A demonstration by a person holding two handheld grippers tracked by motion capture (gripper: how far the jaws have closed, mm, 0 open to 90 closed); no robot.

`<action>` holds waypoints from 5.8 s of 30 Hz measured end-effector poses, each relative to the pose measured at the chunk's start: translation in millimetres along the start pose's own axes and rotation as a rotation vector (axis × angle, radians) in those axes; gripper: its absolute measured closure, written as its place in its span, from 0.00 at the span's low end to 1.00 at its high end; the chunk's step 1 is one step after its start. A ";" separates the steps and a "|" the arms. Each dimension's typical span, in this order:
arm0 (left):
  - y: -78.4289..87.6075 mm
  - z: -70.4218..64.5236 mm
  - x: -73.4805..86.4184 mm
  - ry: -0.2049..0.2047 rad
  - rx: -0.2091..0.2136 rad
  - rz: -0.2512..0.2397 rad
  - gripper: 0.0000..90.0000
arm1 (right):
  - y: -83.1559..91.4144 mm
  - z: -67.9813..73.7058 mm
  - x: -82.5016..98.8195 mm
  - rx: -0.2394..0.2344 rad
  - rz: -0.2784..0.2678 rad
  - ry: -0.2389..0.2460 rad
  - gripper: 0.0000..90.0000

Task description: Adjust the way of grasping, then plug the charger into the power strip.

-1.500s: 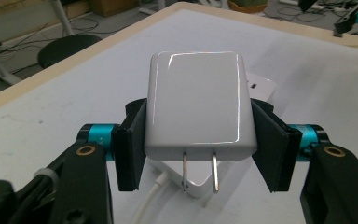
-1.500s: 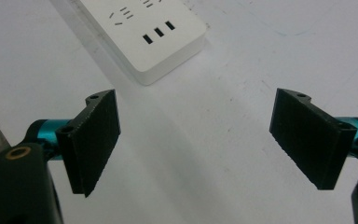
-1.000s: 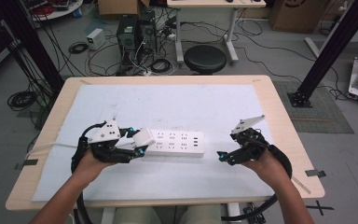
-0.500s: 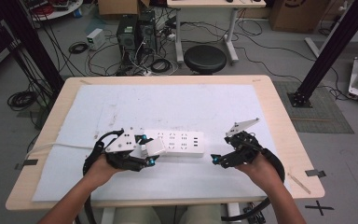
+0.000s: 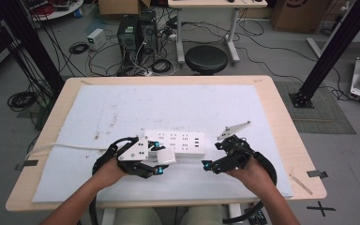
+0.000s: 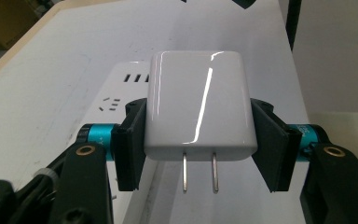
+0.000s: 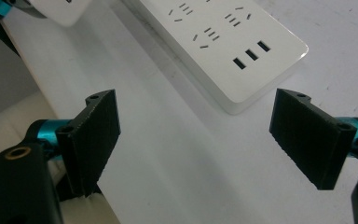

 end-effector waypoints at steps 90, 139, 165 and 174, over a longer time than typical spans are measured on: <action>-2.0 27.1 6.3 0.330 -0.010 -0.159 0.27 | -16.3 -22.3 -17.4 -0.223 -0.180 -0.293 0.70; 77.5 43.1 32.6 0.485 -0.294 -0.238 0.24 | 44.4 -59.9 -26.7 0.111 0.298 0.230 0.70; 90.9 45.7 61.8 0.475 -0.335 -0.227 0.24 | -2.6 -51.4 -92.9 0.013 0.280 0.386 0.70; 94.5 46.6 65.7 0.446 -0.362 -0.215 0.24 | -24.0 -50.2 -112.0 -0.027 0.303 0.443 0.70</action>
Point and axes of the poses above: each handheld gripper's, and its own axes: y roughly backward along the jaws, x roughly out of its underside, z roughly to its left, the point moved 1 cm from there along -y, roughly forward along the jaws, and after that the axes turned 7 degrees about y, right-handed, at the moved point
